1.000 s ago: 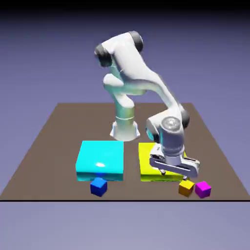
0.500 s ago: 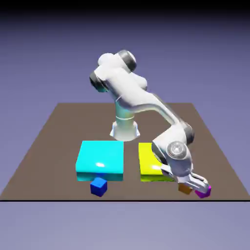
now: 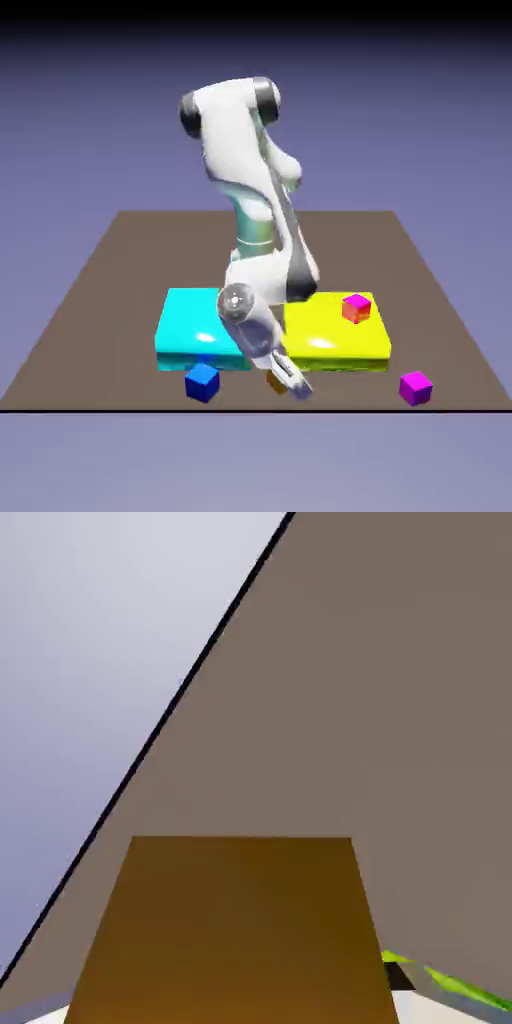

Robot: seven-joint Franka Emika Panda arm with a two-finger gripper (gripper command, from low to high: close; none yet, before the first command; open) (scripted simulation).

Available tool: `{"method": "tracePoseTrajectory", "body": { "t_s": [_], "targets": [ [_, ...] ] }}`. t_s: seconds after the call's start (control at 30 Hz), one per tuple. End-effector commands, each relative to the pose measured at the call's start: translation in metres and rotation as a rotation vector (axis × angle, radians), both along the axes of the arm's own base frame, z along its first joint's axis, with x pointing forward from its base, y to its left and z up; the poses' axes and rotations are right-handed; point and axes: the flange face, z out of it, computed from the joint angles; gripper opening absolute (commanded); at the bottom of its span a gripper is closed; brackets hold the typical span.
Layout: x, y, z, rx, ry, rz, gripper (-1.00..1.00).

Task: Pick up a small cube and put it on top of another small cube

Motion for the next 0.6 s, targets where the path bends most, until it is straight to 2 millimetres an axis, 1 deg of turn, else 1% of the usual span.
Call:
{"method": "tracePoseTrajectory", "body": {
  "t_s": [0.0, 0.17, 0.3, 0.33, 0.37, 0.57],
  "targets": [
    [-0.003, -0.016, 0.005, 0.0, -0.005, -0.031, -1.0],
    [-0.02, -0.094, 0.034, 0.017, -0.056, -0.196, -1.0],
    [-0.041, -0.152, 0.063, 0.043, -0.125, -0.332, -1.0],
    [-0.044, -0.158, 0.066, 0.046, -0.134, -0.349, -1.0],
    [-0.044, -0.158, 0.066, 0.046, -0.134, -0.349, -1.0],
    [-0.047, -0.135, 0.002, 0.045, -0.134, -0.348, -1.0]
  ]
}}
